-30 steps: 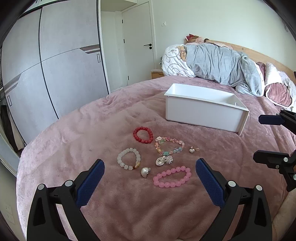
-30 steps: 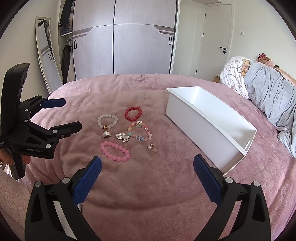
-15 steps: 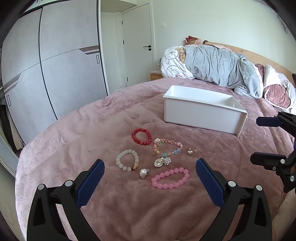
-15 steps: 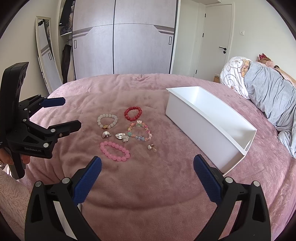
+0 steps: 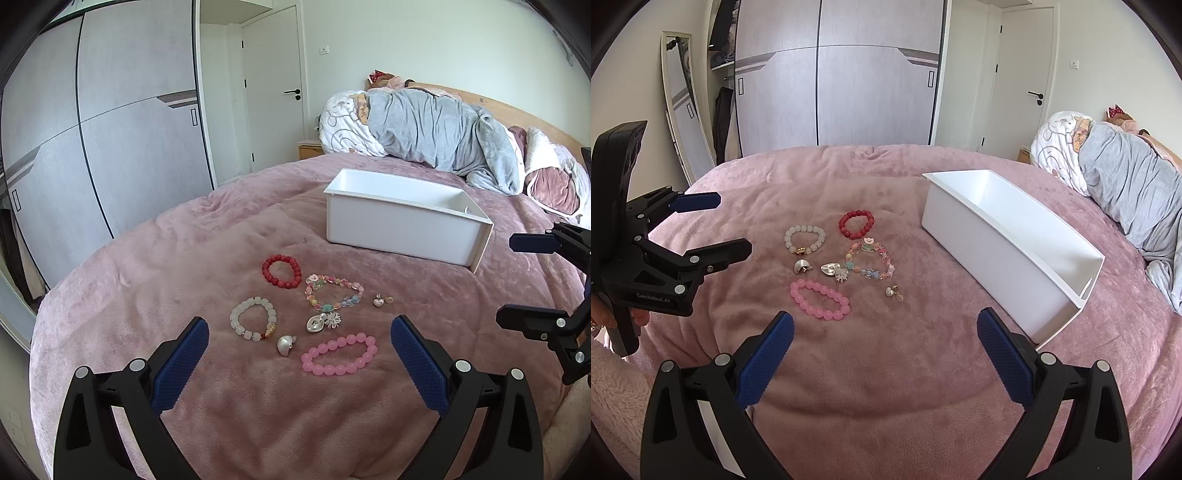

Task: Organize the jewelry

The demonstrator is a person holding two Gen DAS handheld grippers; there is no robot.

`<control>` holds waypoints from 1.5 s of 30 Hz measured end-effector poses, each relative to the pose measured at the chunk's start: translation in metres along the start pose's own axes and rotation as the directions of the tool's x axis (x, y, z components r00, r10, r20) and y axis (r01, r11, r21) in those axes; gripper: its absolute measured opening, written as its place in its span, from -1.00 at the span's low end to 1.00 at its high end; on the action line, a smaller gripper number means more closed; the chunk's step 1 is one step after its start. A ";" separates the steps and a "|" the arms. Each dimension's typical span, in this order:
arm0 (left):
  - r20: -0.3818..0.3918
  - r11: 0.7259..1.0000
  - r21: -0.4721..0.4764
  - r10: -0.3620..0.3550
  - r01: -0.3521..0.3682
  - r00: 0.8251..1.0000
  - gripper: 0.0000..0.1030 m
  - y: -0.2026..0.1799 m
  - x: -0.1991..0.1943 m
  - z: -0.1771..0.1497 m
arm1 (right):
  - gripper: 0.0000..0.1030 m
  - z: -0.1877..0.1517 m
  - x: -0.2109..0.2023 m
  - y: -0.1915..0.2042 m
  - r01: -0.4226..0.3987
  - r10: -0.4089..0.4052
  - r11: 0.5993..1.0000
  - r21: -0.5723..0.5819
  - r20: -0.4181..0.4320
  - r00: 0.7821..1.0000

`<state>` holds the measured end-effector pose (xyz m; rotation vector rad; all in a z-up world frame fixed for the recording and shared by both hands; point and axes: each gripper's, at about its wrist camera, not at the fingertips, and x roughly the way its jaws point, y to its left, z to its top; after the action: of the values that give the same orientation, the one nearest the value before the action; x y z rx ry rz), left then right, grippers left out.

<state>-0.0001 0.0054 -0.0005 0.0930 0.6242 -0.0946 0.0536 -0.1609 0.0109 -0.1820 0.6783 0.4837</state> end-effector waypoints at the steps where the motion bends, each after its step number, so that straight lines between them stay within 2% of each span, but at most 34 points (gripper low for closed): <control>1: 0.000 1.000 -0.002 -0.001 0.001 1.000 0.93 0.000 0.000 0.000 | 0.90 0.000 0.000 0.000 0.000 0.000 1.000 -0.001 0.000 1.000; 13: -0.019 1.000 0.018 0.003 -0.002 1.000 0.93 0.000 0.007 -0.002 | 0.90 0.000 0.014 -0.003 0.000 0.000 1.000 0.010 -0.031 1.000; 19: -0.039 1.000 0.014 0.016 -0.016 0.999 0.93 0.018 0.031 0.004 | 0.90 0.008 0.033 -0.008 0.007 -0.007 1.000 0.002 -0.049 0.999; 28: -0.077 0.999 -0.008 0.042 -0.043 0.996 0.93 0.046 0.073 0.008 | 0.89 0.016 0.078 -0.017 -0.032 0.033 0.999 0.008 -0.102 0.994; 36: -0.165 0.997 -0.023 0.069 -0.073 0.984 0.93 0.066 0.121 -0.001 | 0.52 0.017 0.131 -0.019 -0.061 0.059 0.998 -0.004 -0.169 0.984; 39: -0.196 0.995 -0.028 0.084 -0.091 0.977 0.93 0.071 0.134 -0.004 | 0.30 0.015 0.150 -0.019 -0.084 0.081 0.996 -0.006 -0.189 0.979; 45: -0.233 0.995 -0.059 0.062 -0.078 0.970 0.93 0.078 0.152 -0.010 | 0.00 0.006 0.179 -0.020 -0.101 0.098 0.995 0.001 -0.239 0.966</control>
<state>0.1257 0.0750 -0.0928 0.0603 0.8557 0.0065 0.1873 -0.1105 -0.0986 -0.2192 0.9238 0.5674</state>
